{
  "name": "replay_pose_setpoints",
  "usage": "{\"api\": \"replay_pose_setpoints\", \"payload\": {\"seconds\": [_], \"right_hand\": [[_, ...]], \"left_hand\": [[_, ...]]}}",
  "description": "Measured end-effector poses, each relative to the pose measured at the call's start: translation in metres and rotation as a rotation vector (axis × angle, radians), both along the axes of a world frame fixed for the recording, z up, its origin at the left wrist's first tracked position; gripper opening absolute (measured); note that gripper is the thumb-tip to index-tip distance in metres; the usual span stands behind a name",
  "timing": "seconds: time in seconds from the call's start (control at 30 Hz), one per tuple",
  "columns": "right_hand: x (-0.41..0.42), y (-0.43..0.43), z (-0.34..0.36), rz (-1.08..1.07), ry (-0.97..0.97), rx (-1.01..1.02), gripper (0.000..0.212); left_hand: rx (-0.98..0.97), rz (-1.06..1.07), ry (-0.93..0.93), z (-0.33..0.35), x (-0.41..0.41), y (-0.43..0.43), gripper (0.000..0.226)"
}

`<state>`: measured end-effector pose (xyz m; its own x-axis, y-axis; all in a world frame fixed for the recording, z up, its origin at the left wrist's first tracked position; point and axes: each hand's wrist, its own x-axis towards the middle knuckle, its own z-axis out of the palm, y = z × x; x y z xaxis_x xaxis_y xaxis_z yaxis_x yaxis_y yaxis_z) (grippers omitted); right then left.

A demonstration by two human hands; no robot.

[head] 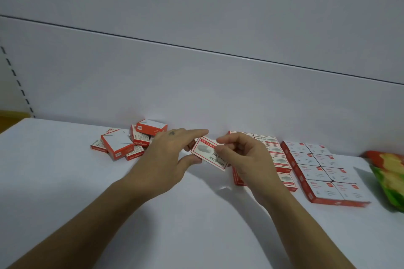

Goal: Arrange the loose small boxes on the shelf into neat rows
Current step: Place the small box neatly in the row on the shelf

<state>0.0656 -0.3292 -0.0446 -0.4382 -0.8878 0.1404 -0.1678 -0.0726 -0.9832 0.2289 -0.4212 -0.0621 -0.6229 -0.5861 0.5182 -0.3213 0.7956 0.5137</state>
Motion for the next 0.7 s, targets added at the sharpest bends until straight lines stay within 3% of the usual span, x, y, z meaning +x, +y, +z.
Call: {"api": "replay_pose_setpoints", "payload": {"seconds": [0.13,0.3,0.5,0.6,0.7], "right_hand": [[-0.005,0.004,0.006,0.175,-0.01,0.086,0.023],[-0.002,0.001,0.001,0.082,-0.245,0.059,0.02],[0.006,0.001,-0.002,0.096,-0.35,0.094,0.023],[0.01,0.002,0.0,0.026,-0.158,0.105,0.025],[0.004,0.006,0.009,-0.045,0.239,0.078,0.055]], "left_hand": [[0.16,-0.034,0.112,0.004,-0.003,0.003,0.052],[0.379,-0.089,0.177,0.002,-0.01,0.014,0.04],[0.148,-0.029,0.052,-0.001,-0.009,0.015,0.059],[0.063,0.021,0.044,-0.002,-0.009,0.012,0.053],[-0.012,0.027,0.023,-0.001,-0.008,0.011,0.049]]}}
